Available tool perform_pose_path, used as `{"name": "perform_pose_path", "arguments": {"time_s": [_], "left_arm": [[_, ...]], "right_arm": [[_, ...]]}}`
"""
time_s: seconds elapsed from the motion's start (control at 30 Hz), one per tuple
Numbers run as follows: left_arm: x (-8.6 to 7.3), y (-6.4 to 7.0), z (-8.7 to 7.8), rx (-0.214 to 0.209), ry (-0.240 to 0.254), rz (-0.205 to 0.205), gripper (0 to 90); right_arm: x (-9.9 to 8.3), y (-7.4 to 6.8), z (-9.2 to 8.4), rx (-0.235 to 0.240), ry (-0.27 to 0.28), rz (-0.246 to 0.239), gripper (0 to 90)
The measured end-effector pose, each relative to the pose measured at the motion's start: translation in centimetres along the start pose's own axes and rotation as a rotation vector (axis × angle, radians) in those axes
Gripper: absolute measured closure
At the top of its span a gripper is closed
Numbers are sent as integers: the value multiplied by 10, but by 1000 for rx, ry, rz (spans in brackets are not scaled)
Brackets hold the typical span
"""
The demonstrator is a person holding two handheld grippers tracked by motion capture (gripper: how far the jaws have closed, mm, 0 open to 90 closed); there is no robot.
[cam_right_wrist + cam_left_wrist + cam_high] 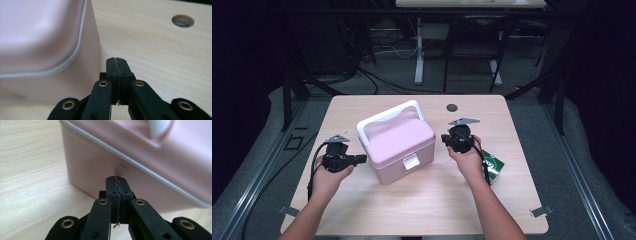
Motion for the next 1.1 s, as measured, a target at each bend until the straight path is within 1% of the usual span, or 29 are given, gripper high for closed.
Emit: {"name": "perform_pose_path", "arguments": {"time_s": [0.03, 0.07, 0.1, 0.13, 0.17, 0.2, 0.23, 0.27, 0.3, 0.4, 0.43, 0.47, 0.5, 0.53, 0.57, 0.6, 0.63, 0.67, 0.7, 0.77, 0.8, 0.83, 0.87, 0.9, 0.93, 0.97, 1.0, 1.07, 1.1], "left_arm": [[1, -2, 0, 2, 0, -3, 896], [2, -3, 0, 6, 4, -9, 897], [4, -5, 1, 11, -8, -9, 897], [4, -5, 1, 11, -8, -9, 897], [5, -6, 1, 9, -9, -9, 897], [7, -8, 1, -17, 0, -13, 897], [7, -8, 1, -17, 0, -13, 897], [8, -8, 1, -26, 5, -21, 897], [8, -9, 1, -25, 8, -22, 899], [8, -11, 2, -34, 4, -23, 900], [8, -12, 1, -34, 2, -20, 900], [8, -12, 1, -32, 1, -17, 900], [8, -13, 0, -27, 0, -14, 900], [8, -13, -1, -23, 2, -14, 900], [8, -14, -2, -22, 4, -14, 900], [8, -15, -2, -30, 0, -12, 900], [9, -16, -3, -36, -2, -12, 900], [9, -16, -3, -37, -2, -9, 900], [11, -15, -3, -27, 0, 0, 900], [12, -15, -2, -18, 4, 5, 900], [14, -15, -2, -9, 7, 6, 900], [17, -16, -1, 7, 11, 7, 899], [19, -17, 0, 13, 16, 6, 897], [19, -17, 0, 13, 16, 6, 893], [21, -19, 0, 14, 22, -1, 893], [22, -20, 1, 16, 23, -6, 891], [25, -21, 2, 21, 24, -7, 888], [26, -22, 2, 22, 23, -7, 893], [26, -22, 3, 19, 19, -6, 897]], "right_arm": [[2, 1, 2, 3, -2, -8, 900], [6, 0, 5, 37, -10, -17, 900], [7, 0, 7, 48, 0, -23, 900], [7, 0, 7, 48, 0, -23, 900], [7, 0, 8, 61, -1, -19, 900], [8, -2, 10, 100, -19, -40, 900], [8, -2, 10, 100, -19, -40, 900], [8, -4, 11, 127, -21, -45, 900], [9, -8, 10, 124, -28, -68, 900], [9, -10, 9, 128, -44, -65, 900], [7, -13, 6, 172, -69, -67, 900], [7, -13, 6, 172, -69, -67, 900], [6, -17, 4, 186, -76, -78, 900], [4, -20, 1, 184, -84, -90, 900], [2, -24, -2, 169, -86, -105, 900], [0, -28, -5, 152, -91, -115, 900], [-4, -32, -10, 149, -97, -123, 900], [-5, -33, -12, 133, -101, -118, 900], [-6, -33, -13, 125, -102, -113, 900], [-6, -32, -12, 131, -99, -105, 900], [-5, -31, -11, 138, -93, -92, 900], [-2, -27, -8, 117, -77, -76, 900], [-1, -26, -5, 98, -71, -68, 900], [-1, -26, -5, 98, -71, -68, 900], [1, -24, -4, 84, -58, -63, 900], [3, -22, -2, 82, -47, -64, 900], [6, -18, 0, 87, -33, -45, 900], [7, -17, 1, 88, -22, -39, 900], [9, -16, 1, 93, -12, -24, 900]]}}
Point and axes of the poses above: each handheld gripper's, and its own axes: z roughly forward along the jaws, x roughly out of its top, y roughly to its right, the point moved 2 cm from there along z, roughly forward along the jaws, and after that the axes turned 3 degrees about -x, right-handed, at the moved point
